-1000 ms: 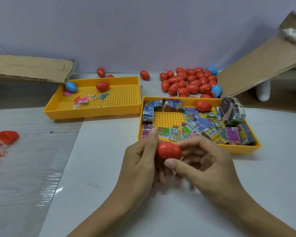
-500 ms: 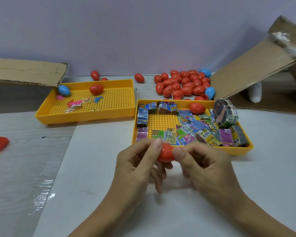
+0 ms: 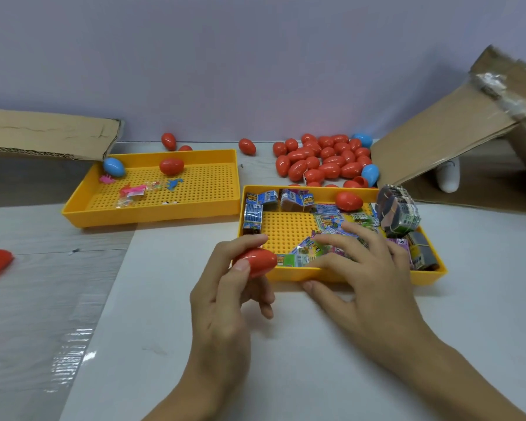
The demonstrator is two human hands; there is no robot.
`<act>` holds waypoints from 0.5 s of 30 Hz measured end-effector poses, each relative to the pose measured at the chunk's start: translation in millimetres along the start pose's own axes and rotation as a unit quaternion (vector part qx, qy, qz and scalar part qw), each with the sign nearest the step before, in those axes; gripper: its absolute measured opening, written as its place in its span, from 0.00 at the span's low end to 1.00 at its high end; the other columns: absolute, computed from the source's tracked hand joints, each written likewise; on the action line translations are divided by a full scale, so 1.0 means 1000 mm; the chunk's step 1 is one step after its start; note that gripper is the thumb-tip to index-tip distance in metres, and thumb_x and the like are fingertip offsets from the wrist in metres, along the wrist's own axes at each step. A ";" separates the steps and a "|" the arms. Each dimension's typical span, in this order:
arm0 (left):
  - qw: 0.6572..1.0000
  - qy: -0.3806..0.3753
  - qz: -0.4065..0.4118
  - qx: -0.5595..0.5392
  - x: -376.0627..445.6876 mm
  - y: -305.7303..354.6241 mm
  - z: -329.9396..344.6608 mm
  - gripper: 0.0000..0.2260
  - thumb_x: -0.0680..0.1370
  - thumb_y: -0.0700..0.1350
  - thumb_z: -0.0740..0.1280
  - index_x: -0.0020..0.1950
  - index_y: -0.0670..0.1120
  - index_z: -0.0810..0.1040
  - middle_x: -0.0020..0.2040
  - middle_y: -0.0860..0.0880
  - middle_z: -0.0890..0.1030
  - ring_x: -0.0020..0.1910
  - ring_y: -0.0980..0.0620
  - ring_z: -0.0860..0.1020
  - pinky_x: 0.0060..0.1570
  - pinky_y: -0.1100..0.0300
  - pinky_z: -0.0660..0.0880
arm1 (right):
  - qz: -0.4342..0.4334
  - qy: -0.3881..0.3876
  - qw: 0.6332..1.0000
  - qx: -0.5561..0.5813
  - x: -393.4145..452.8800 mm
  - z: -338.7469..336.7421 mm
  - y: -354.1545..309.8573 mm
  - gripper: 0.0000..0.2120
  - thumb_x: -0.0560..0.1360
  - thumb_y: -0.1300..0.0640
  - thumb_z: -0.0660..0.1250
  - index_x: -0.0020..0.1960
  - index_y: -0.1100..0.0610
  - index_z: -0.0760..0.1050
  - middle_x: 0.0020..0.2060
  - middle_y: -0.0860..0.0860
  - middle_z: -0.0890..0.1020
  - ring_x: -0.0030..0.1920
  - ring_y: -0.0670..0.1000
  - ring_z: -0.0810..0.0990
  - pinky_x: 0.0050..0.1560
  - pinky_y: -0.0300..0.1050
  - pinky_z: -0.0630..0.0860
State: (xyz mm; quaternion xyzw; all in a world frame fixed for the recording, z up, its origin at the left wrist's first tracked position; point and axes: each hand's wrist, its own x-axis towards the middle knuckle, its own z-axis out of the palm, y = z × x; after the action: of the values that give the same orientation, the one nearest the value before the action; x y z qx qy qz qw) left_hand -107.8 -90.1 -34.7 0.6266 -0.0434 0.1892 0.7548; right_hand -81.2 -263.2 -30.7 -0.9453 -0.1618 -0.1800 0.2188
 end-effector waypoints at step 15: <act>0.999 -0.023 -0.033 0.022 0.000 -0.003 0.001 0.14 0.73 0.54 0.56 0.44 0.53 0.80 0.30 0.48 0.75 0.28 0.49 0.73 0.26 0.59 0.70 | 0.013 0.020 0.994 0.111 0.000 -0.006 -0.003 0.04 0.69 0.47 0.72 0.41 0.46 0.83 0.41 0.36 0.84 0.48 0.39 0.80 0.51 0.44 0.61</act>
State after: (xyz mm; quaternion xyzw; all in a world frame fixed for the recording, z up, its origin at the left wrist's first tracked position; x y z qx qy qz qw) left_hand -106.8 -91.3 -37.3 0.6480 -0.0361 0.1500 0.7458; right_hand -84.0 -263.5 -25.1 -0.9134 -0.1644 -0.1772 0.3275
